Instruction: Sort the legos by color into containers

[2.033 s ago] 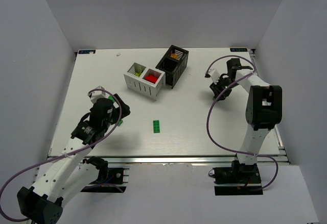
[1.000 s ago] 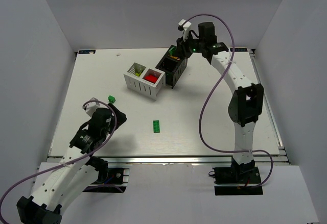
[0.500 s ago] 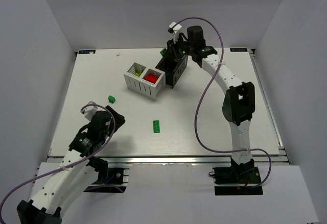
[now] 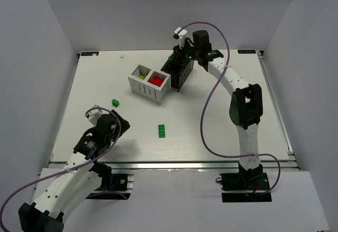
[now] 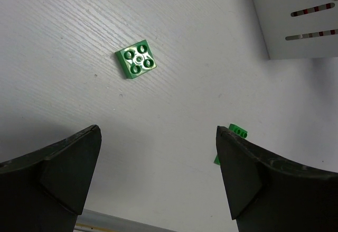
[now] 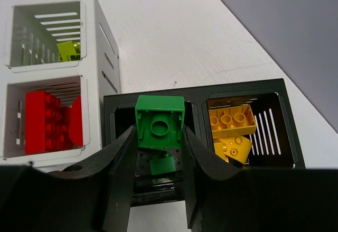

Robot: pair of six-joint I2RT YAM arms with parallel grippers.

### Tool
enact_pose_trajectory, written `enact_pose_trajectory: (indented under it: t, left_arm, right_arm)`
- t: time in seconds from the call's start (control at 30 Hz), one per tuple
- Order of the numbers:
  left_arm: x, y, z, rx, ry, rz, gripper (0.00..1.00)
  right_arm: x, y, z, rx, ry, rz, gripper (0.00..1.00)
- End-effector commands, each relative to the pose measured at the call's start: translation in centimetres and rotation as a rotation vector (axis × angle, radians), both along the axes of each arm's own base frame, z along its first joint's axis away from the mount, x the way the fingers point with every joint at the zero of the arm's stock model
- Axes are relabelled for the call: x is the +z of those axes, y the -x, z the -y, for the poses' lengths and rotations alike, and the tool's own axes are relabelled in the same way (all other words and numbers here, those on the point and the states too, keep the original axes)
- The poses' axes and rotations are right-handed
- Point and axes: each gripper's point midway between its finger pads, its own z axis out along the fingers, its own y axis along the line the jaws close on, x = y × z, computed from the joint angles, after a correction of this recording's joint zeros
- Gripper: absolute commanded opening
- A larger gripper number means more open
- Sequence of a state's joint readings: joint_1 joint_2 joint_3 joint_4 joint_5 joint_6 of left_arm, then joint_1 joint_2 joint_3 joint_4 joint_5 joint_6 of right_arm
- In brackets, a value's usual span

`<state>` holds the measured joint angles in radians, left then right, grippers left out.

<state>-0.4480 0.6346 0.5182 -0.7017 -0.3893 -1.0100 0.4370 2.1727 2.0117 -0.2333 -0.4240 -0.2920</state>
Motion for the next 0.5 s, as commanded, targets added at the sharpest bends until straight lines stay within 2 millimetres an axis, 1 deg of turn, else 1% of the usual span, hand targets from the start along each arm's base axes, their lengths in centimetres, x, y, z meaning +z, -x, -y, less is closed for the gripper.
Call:
enact_pose_trajectory:
  t: [0.0,0.03,0.1,0.13,0.2,0.23,0.3,0.37,0.4,0.47]
  left_arm:
    - [0.8,-0.7,-0.4,0.022,-0.011,0.034,0.98]
    - [0.7,-0.7,-0.3,0.020,-0.012,0.032,0.98]
    - [0.7,-0.8,-0.3,0.021,-0.014,0.031,0.98]
    - [0.7,-0.8,-0.3,0.019,-0.014,0.031,0.98]
    - [0.8,-0.8,-0.3,0.018,-0.012,0.032,0.98]
    - [0.8,-0.9,-0.2,0.018,-0.010,0.036,0.98]
    - [1.0,-1.0,-0.2,0.018,-0.008,0.041,0.98]
    - [0.9,-1.1,0.0,0.015,-0.005,0.039,0.98]
    - [1.0,-1.2,0.1,0.015,0.000,0.041,0.98]
    - [0.9,-1.3,0.2,0.013,0.000,0.033,0.98]
  right_arm:
    - [-1.2,-0.5,0.2,0.000,0.028,0.015,0.19]
    - [-1.4,-0.6,0.3,0.001,0.035,0.019,0.23]
    - [-1.5,-0.7,0.4,-0.001,0.042,0.022,0.28]
    - [-1.7,-0.7,0.4,-0.002,0.046,0.022,0.35]
    - [-1.9,-0.8,0.4,0.000,0.053,0.024,0.41]
    - [-1.9,-0.7,0.4,0.001,0.054,0.024,0.47]
    - [-2.0,-0.8,0.5,0.006,0.060,0.026,0.52]
    - [-1.7,-0.7,0.5,0.009,0.062,0.032,0.55]
    - [-1.3,-0.7,0.5,0.013,0.062,0.042,0.59]
    - [-0.3,-0.5,0.7,0.022,0.057,0.054,0.63]
